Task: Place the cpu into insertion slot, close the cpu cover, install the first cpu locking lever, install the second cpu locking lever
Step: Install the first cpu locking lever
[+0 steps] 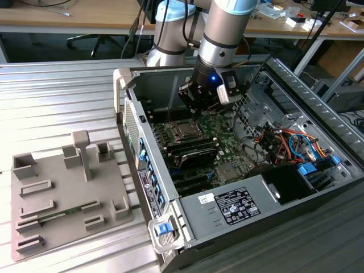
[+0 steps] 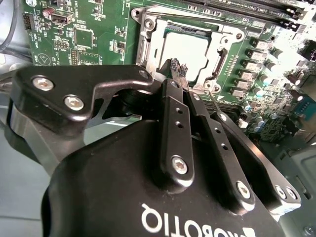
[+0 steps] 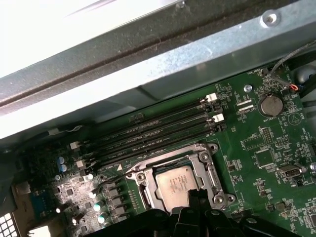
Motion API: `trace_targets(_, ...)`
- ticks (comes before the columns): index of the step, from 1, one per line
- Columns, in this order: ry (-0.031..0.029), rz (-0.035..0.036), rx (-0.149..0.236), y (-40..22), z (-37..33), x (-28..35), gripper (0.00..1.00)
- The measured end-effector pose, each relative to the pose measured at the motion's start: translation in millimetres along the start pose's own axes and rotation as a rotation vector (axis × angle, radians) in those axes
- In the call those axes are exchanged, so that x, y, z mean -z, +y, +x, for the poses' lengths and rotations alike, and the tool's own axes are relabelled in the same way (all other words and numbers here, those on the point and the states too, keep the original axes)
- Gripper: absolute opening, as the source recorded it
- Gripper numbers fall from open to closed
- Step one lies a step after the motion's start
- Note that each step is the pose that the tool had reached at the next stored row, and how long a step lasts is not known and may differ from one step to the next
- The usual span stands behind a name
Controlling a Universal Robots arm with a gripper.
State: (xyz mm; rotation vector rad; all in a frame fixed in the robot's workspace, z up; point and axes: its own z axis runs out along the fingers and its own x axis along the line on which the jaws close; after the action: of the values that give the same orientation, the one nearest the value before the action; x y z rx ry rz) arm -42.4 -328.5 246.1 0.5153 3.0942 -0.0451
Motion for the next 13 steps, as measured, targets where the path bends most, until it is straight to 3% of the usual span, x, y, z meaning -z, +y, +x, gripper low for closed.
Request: trace_targets(13,-0.0013,-0.0009,0.054,0.0,0.0,0.0,0.11)
